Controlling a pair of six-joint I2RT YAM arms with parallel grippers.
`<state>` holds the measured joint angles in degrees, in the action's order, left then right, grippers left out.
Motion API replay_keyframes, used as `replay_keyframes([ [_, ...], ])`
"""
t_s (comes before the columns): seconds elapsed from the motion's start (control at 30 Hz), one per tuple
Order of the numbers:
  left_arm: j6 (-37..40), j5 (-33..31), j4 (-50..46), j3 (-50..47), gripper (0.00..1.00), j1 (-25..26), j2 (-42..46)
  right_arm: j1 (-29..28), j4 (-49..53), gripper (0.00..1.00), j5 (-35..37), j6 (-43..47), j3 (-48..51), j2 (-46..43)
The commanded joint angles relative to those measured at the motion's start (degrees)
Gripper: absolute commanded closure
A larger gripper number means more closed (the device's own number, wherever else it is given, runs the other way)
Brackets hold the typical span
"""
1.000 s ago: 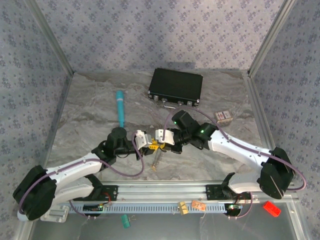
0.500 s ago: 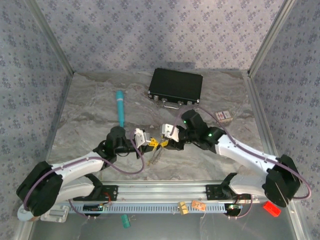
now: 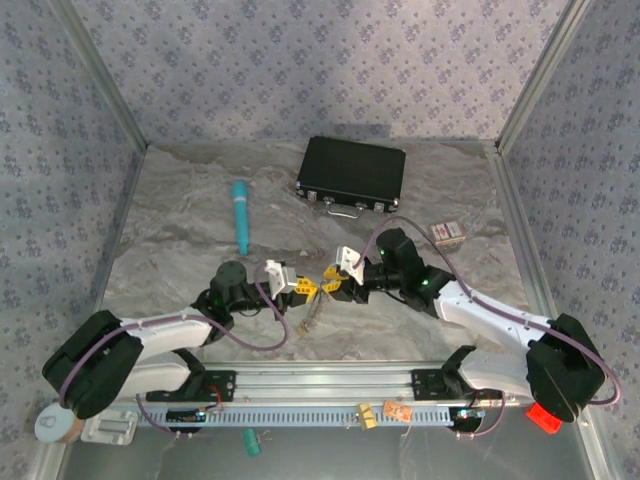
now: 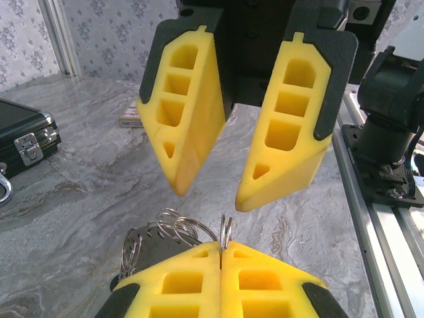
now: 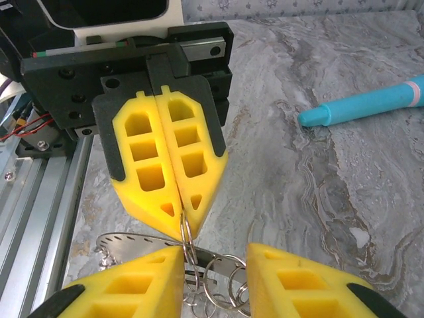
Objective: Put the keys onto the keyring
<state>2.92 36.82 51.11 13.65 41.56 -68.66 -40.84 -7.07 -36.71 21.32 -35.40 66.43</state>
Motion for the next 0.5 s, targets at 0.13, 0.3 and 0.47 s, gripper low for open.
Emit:
replay_keyframes([
  [0.13, -3.07, 1.45, 10.0, -0.96, 1.0, -0.41, -2.21, 0.26, -3.39, 0.7, -2.44, -1.83, 0.29, 1.36],
  [0.3, -3.88, 0.98, 13.03, -1.33, 1.0, -0.35, -3.51, 0.23, -3.29, 0.71, -3.2, -1.7, -0.03, 2.29],
  [0.47, -5.9, 0.86, 18.48, -2.06, 1.0, -0.68, -5.91, 0.39, -2.95, 0.74, -2.84, -1.45, 0.18, 2.38],
])
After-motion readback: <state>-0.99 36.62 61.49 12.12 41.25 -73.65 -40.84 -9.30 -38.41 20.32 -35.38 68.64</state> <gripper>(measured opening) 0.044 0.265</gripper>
